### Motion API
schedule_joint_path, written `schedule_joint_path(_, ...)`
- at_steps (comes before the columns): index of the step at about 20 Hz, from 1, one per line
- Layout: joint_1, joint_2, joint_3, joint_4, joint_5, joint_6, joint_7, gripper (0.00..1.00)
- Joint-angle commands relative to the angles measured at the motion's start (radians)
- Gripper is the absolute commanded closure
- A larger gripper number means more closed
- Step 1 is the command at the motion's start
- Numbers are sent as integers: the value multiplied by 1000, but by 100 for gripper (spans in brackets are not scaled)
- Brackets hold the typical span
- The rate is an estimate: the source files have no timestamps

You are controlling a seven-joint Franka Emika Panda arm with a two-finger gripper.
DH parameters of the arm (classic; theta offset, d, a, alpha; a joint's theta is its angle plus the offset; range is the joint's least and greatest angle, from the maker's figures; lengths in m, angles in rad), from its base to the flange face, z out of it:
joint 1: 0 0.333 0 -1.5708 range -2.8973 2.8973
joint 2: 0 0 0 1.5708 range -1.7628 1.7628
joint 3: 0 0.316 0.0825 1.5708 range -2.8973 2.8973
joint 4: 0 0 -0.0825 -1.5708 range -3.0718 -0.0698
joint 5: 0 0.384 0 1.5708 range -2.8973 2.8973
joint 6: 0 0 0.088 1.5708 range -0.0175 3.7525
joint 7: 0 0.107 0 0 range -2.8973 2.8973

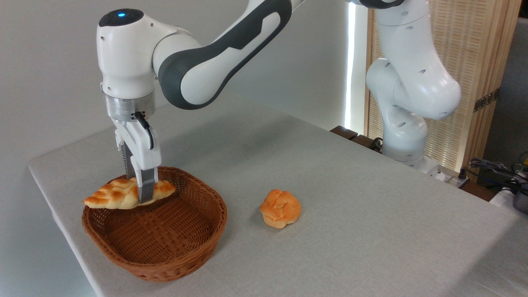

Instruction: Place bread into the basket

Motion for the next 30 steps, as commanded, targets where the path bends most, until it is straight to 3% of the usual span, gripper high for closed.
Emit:
schedule_joint_path(1,3,-12,-1,-1,13,8,-13,0)
schedule_joint_path(7,6,-24,5,1,13,2,-13,0)
schedule_joint_path(9,20,-68,14,5,13,-48,-10,0)
schedule_joint_path(11,93,-134,11,15,13,-150,7,0)
schedule_joint_path(14,166,-226,3,15,16,-288,10,0)
schedule_joint_path(16,209,-254,-3,16,68,-371,13,0)
schedule_joint_path(19,230,-266,-26,30,144,-444,14,0)
schedule_joint_path(22,232,-265,-29,53,159,-503,14,0)
schedule_joint_path(26,220,-259,5,84,144,-518,10,0)
schedule_joint_path(28,186,-259,60,88,110,-526,10,0)
schedule_joint_path(30,180,-263,88,88,70,-526,11,0)
